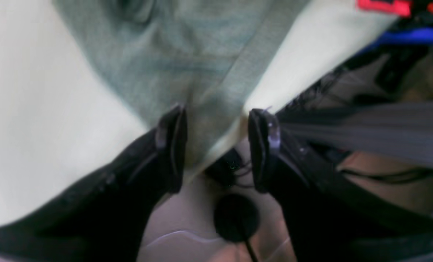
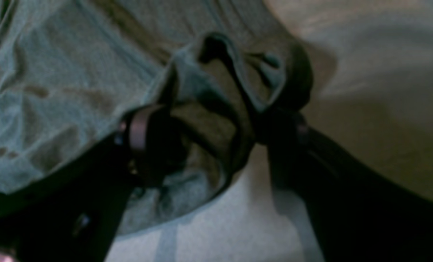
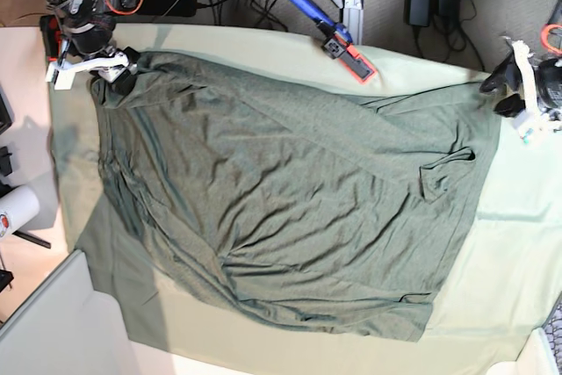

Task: Fold the T-shirt properly
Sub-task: 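Hold the shirt with both grippers and stretch it taut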

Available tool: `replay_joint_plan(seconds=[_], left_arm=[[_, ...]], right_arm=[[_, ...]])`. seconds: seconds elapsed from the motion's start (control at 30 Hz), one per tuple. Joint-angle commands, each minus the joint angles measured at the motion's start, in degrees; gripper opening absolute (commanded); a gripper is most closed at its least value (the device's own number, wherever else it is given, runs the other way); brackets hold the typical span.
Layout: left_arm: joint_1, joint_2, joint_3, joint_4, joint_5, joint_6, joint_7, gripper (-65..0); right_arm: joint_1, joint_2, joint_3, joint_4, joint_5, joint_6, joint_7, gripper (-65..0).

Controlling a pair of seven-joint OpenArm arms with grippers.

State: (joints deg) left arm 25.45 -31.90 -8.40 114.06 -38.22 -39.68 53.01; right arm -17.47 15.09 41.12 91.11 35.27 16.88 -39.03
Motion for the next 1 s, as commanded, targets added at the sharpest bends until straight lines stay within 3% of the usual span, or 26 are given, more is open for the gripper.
replay_joint_plan(seconds=[0.0,0.17,0.33,0.57,0.8,0.97], left_arm=[[0.1,-0.8,0.3,1.7,1.2,-0.3,-2.1,-34.2],[0.3,-0.8,-0.5,0.0,2.9,0.1,-5.4,-34.2],[0.3,0.5,-6.1,-5.9,-8.1,0.9,-6.4,-34.2],[0.3,7.7,-13.0,-15.4,-21.6,-0.3,-0.1,-34.2],[0.3,11.5,-14.3,-19.1,-20.6,-0.3,-0.3,-34.2],[0.2,12.0,-20.6,-19.2,-20.7,-0.3,-0.9,-34.2]], right_arm=[[0.5,1.1,0.3,0.9,0.1,0.0,1.2,-23.8],[0.8,1.1,0.3,0.9,-0.3,0.0,1.3,-23.8],[0.8,1.1,0.3,0.9,-0.3,0.0,1.3,-23.8],[0.8,1.1,0.3,0.9,-0.3,0.0,1.3,-23.8],[0.8,1.1,0.3,0.9,-0.3,0.0,0.8,-23.8],[0.8,1.1,0.3,0.9,-0.3,0.0,0.6,-23.8]])
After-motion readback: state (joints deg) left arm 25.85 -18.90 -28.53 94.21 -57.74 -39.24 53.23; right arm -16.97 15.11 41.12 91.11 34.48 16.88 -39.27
